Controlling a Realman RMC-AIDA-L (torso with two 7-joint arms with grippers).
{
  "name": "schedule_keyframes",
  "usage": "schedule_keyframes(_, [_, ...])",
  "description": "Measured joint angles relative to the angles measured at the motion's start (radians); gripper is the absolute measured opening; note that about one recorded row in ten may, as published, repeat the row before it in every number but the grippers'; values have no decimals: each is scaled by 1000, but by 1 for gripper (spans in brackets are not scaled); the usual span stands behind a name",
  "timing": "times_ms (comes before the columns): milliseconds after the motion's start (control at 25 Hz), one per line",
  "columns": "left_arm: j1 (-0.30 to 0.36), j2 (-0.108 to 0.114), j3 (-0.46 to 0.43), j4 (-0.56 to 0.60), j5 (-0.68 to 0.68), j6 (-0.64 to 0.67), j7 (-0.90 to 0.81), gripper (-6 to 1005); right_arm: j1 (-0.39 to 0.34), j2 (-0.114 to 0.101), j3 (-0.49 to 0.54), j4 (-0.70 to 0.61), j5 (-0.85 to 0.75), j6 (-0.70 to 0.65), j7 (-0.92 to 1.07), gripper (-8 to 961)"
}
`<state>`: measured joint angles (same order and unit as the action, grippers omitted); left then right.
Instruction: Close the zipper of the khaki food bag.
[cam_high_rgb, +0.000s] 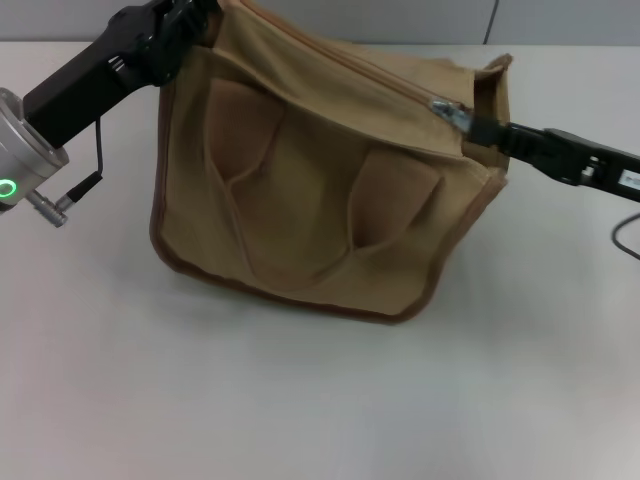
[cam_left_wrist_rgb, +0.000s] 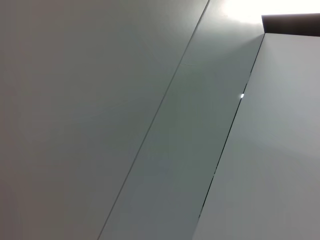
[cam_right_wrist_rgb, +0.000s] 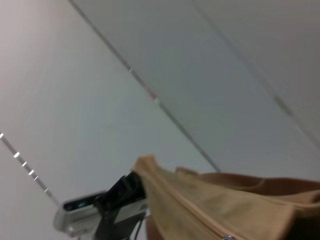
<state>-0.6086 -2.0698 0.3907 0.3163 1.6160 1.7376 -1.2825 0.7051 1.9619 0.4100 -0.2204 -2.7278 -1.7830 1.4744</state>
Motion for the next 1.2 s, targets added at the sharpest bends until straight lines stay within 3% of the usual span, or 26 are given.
schedule_keyframes(240, [13,0,17,7,2,-4,24,96,-47,8,6,-10,49,-103,-124,16])
schedule_keyframes(320, [16,1,29,9,3,-5,39,98,-68,19,7,-10,112,-164,-179,18])
schedule_keyframes(480, [51,2,156,33,3,-6,179,102,-109,54,-1,-12,238,-224,-303,22])
schedule_keyframes(600, [60,0,185,33,5,-6,213,106,-118,72,-1,-7,242,-236,-369,119])
schedule_keyframes(720, [86,-1,196,32,1,17,291,148,-123,111,-1,0,242,-236,-468,215])
schedule_keyframes(800, [92,0,191,32,-5,41,320,227,-125,116,-2,17,242,-225,-497,435])
schedule_keyframes(880, [110,0,176,33,-55,108,379,306,-126,117,-2,36,241,-213,-504,498])
schedule_keyframes(1080, [131,0,172,33,-207,137,378,429,-131,119,-2,66,237,-179,-524,656])
schedule_keyframes(1200, [131,1,172,33,-247,142,359,502,-134,120,-4,82,235,-154,-534,659])
